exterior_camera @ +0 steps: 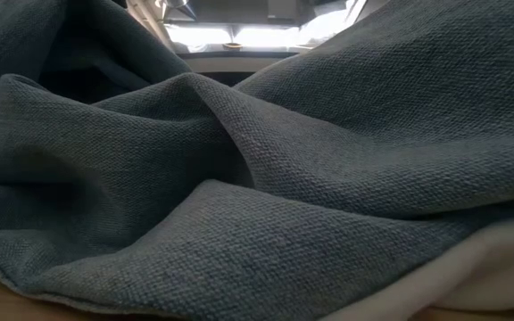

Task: Sort clothes
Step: Put the blue sock into the blue laundry bin

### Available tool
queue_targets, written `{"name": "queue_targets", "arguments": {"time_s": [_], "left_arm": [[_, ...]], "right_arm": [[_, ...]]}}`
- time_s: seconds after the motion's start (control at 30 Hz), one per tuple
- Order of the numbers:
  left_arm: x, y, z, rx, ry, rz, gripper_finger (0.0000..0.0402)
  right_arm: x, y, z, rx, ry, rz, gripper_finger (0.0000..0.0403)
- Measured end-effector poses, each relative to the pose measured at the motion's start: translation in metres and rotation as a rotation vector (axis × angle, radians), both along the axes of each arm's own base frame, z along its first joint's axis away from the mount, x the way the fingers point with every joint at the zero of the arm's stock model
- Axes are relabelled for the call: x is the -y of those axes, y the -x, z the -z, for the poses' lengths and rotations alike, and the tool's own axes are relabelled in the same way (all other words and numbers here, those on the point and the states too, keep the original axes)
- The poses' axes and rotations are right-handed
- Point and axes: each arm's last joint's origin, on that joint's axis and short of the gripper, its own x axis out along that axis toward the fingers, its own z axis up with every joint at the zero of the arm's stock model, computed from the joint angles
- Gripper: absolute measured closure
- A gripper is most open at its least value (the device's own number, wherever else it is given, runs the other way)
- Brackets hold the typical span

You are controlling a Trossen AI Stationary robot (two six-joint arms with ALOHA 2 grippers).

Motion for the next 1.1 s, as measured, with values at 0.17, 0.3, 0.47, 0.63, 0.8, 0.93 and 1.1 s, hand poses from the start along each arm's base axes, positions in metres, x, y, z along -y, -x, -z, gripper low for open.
{"name": "queue_targets", "arguments": {"time_s": [0.17, 0.3, 0.47, 0.63, 0.8, 0.93, 1.1], "left_arm": [[0.000, 0.000, 0.000, -0.003, -0.010, -0.003, 0.0194], [0.000, 0.000, 0.000, -0.003, -0.010, -0.004, 0.0194], [0.000, 0.000, 0.000, -0.002, -0.005, -0.002, 0.0194], [0.000, 0.000, 0.001, -0.005, 0.006, 0.004, 0.0194], [0.000, 0.000, 0.001, -0.005, 0.008, 0.004, 0.0194], [0.000, 0.000, 0.001, -0.005, 0.007, 0.004, 0.0194], [0.000, 0.000, 0.001, -0.005, 0.007, 0.004, 0.0194]], "right_arm": [[0.007, 0.003, 0.012, -0.012, 0.003, 0.065, 0.0235], [0.013, 0.001, 0.016, -0.014, 0.002, 0.106, 0.0235], [0.017, -0.006, 0.016, 0.008, -0.038, 0.124, 0.0235], [0.019, -0.012, 0.013, 0.005, -0.107, 0.091, 0.0235], [0.020, -0.013, 0.013, 0.019, -0.089, 0.075, 0.0235], [0.020, -0.012, 0.014, 0.019, -0.071, 0.082, 0.0235], [0.021, -0.012, 0.021, 0.031, -0.018, 0.087, 0.0235]]}}
